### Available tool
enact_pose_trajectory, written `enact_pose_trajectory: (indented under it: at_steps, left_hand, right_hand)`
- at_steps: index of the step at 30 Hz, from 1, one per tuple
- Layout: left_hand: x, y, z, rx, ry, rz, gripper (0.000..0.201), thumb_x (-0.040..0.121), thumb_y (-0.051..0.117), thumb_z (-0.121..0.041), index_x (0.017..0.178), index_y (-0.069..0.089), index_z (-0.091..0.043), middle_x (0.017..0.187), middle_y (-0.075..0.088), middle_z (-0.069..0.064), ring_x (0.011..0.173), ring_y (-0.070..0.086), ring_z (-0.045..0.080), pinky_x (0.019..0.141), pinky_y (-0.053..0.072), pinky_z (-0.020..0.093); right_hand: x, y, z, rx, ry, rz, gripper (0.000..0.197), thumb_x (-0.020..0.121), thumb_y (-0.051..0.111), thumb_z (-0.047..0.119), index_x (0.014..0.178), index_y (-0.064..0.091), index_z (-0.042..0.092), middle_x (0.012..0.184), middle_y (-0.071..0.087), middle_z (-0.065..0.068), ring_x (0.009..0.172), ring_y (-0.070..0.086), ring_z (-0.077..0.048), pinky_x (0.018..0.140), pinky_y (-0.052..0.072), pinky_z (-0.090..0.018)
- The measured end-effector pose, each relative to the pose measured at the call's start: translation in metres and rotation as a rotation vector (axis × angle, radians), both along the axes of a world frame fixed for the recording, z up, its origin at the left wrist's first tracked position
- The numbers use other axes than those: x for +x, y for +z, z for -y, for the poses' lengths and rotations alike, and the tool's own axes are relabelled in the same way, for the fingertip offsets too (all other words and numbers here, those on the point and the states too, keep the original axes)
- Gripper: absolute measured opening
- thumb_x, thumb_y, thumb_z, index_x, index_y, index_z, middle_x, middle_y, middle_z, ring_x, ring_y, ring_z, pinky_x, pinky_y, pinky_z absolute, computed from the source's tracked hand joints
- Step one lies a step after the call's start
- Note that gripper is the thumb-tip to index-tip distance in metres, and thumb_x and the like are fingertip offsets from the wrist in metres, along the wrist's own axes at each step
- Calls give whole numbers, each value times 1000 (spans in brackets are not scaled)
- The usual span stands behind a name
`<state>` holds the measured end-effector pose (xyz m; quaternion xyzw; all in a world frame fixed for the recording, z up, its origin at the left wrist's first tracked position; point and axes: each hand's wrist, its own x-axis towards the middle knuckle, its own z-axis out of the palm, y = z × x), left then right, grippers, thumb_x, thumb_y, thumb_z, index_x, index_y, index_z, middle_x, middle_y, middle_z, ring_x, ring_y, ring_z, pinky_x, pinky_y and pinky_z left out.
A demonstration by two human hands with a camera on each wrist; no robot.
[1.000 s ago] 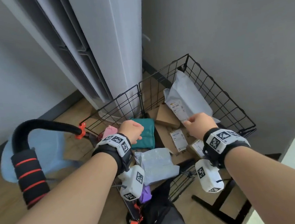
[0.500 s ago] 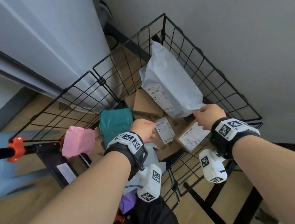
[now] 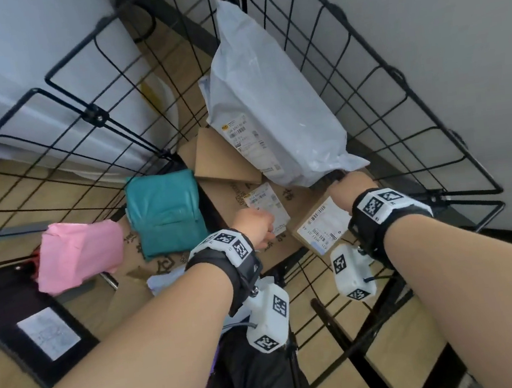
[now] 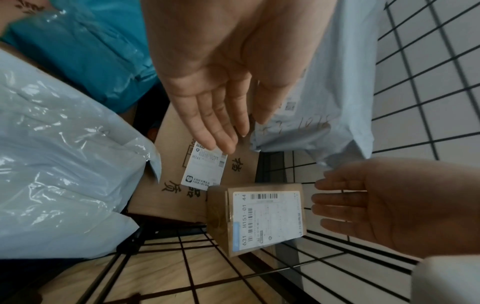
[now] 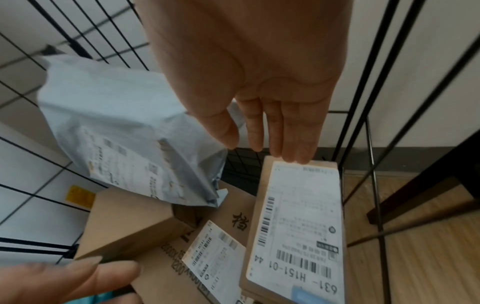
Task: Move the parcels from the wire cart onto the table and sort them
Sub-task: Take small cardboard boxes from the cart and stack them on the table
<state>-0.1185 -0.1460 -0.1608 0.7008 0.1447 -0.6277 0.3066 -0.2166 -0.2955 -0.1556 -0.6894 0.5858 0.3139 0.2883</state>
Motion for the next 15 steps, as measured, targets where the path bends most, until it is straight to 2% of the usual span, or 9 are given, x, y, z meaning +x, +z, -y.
enact_pose_trajectory:
  at_steps: [2,6,10,12,13,15]
  left_hand:
    - [-3,-9,3,5,-3,-13,27,97,45,-6,70,47,-12,69,48,4,55,47,14,50,34,21]
    - [-8,-25,11,14,-17,-40,29,96,45,-5,68,45,-12,69,48,4,58,47,15,54,36,23]
    - [-16,-34,21,-8,-71,-42,24,96,48,-10,72,48,-15,72,53,2,61,52,13,58,45,24]
    - [-18,-38,25,-6,-72,-60,17,96,49,-12,79,49,-11,75,54,3,68,56,16,63,48,26]
    - [-17,-37,27,2,-68,-68,11,96,50,-13,85,50,-10,76,54,4,74,58,18,66,50,28]
    - [-18,-42,29,9,-66,-80,6,96,51,-14,92,50,-10,78,55,6,83,59,22,71,51,32]
  right_hand:
    - [-2,-5,-1,-9,-4,-24,35,100,36,19,112,59,-5,117,61,-24,108,58,-37,83,43,-34]
    - [0,-23,3,37,21,-68,34,99,36,15,123,54,-2,124,57,-24,114,55,-38,94,46,-39]
    - [2,-51,10,63,52,-130,40,93,43,18,129,49,1,130,54,-21,115,54,-36,81,43,-35]
    - [1,-59,11,61,5,-160,47,90,47,22,132,45,0,131,53,-21,114,55,-35,78,42,-35]
    - [1,-62,12,56,-31,-164,49,88,50,23,132,44,1,130,53,-20,113,55,-35,79,45,-35]
    - [1,-66,13,31,-80,-149,54,85,55,23,133,43,3,130,53,-19,114,55,-36,89,49,-41]
